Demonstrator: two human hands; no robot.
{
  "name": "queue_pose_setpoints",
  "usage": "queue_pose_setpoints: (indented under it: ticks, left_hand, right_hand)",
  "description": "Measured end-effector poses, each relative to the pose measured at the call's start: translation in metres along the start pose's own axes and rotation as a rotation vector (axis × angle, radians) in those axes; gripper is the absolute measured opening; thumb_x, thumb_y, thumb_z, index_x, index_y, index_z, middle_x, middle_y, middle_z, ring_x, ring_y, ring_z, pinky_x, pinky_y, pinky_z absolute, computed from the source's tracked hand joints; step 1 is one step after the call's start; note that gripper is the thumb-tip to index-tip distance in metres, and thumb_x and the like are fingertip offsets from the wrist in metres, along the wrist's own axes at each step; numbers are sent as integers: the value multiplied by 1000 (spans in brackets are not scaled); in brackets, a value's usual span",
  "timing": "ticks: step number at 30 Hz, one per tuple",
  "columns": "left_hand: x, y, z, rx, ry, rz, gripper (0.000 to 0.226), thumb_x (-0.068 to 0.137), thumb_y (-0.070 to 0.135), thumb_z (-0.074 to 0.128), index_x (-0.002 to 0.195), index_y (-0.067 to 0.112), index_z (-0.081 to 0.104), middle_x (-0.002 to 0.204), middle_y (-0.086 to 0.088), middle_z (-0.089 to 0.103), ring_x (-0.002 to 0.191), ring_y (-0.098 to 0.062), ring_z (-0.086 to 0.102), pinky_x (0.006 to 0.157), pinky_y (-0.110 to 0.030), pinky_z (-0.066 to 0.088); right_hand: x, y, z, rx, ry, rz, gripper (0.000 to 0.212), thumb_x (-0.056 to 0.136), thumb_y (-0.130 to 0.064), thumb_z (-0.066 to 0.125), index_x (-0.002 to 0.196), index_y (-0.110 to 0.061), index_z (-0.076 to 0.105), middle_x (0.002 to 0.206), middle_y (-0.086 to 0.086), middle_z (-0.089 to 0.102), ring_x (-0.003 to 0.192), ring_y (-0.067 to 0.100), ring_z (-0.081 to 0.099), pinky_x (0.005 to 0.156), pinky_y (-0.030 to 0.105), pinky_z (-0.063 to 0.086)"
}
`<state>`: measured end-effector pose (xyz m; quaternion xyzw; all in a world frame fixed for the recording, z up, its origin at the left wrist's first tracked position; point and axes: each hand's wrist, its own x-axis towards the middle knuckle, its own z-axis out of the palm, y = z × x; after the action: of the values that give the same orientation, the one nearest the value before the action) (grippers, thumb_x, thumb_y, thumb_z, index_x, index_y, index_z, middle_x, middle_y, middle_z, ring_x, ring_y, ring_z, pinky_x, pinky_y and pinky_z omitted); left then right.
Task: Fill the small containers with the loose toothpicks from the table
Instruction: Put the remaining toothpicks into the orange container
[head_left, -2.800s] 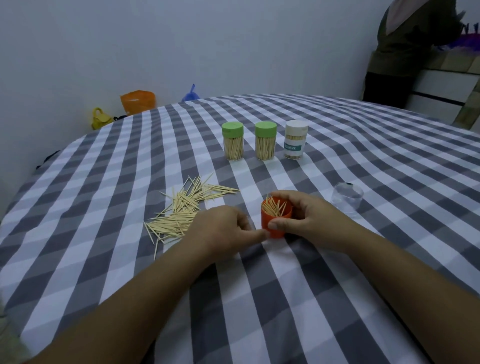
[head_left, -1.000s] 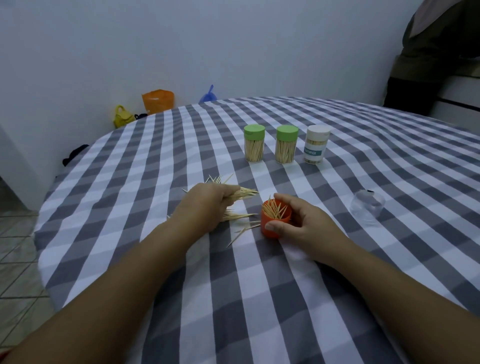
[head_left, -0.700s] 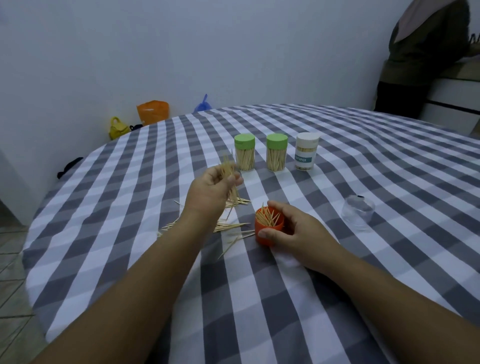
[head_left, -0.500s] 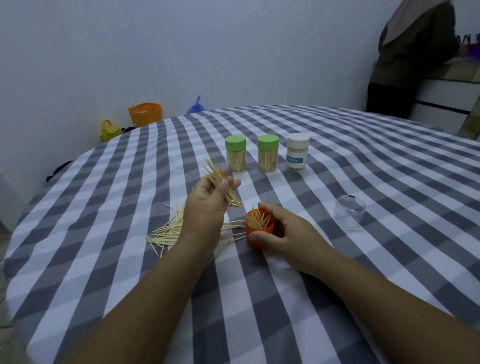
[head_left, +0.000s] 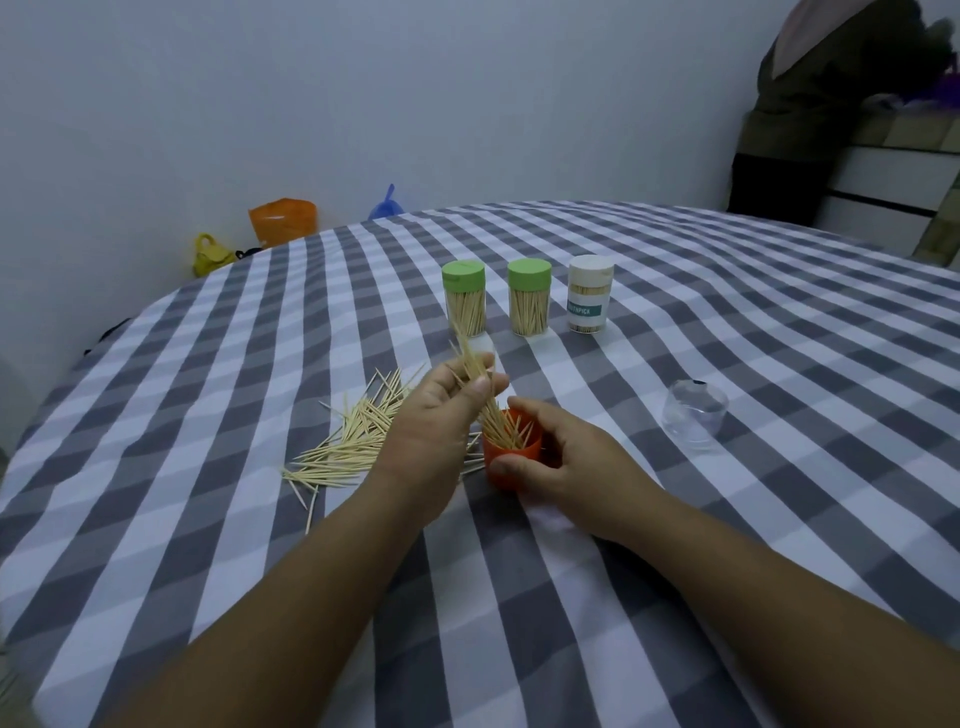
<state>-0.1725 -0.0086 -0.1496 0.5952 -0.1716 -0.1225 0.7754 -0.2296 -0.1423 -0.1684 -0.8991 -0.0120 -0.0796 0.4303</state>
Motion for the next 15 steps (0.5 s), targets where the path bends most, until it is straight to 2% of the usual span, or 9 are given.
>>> queue_pose_setpoints:
  ticks: [3,7,10,13,14,15]
  left_hand:
    - [-3,-2,3,30,-58,-22,19,98,10,43,105,18,58,97,-2,66,79,-8,66,63,-24,56]
    - [-4,-2,2,33,-71,-12,21,99,10,41,106,18,59,95,1,67,80,-10,65,64,-26,54]
    - [-5,1,2,52,-54,-33,23,99,15,40,109,16,61,98,1,67,83,-10,67,67,-29,57]
    - [-7,6,-1,244,-56,-5,29,100,20,40,121,17,61,110,9,63,95,6,62,73,-14,53]
    - [-8,5,-2,340,-89,4,33,100,25,39,128,21,56,120,12,59,107,10,56,84,-12,49]
    - [-8,4,-3,456,-144,7,38,101,32,36,136,25,49,133,12,51,124,6,45,99,-18,42]
  right_hand:
    - [0,1,0,7,4,-21,64,86,-36,65,143,-27,36,131,-6,53,114,8,51,94,19,42]
    - [1,3,1,12,12,-27,64,86,-37,66,142,-27,38,128,-5,56,112,9,54,96,24,45]
    - [1,3,0,13,11,-34,63,85,-37,66,142,-26,39,126,-8,56,112,9,54,93,18,44]
    - [-1,1,-1,27,-5,-40,60,86,-35,65,140,-26,40,120,-13,53,111,7,52,87,12,40]
    - [-1,0,-1,27,-9,-41,59,86,-34,65,140,-26,40,120,-13,54,111,7,52,88,14,41]
    - [-1,0,-1,29,-8,-46,58,87,-33,65,139,-26,41,122,-11,56,111,7,53,90,17,43]
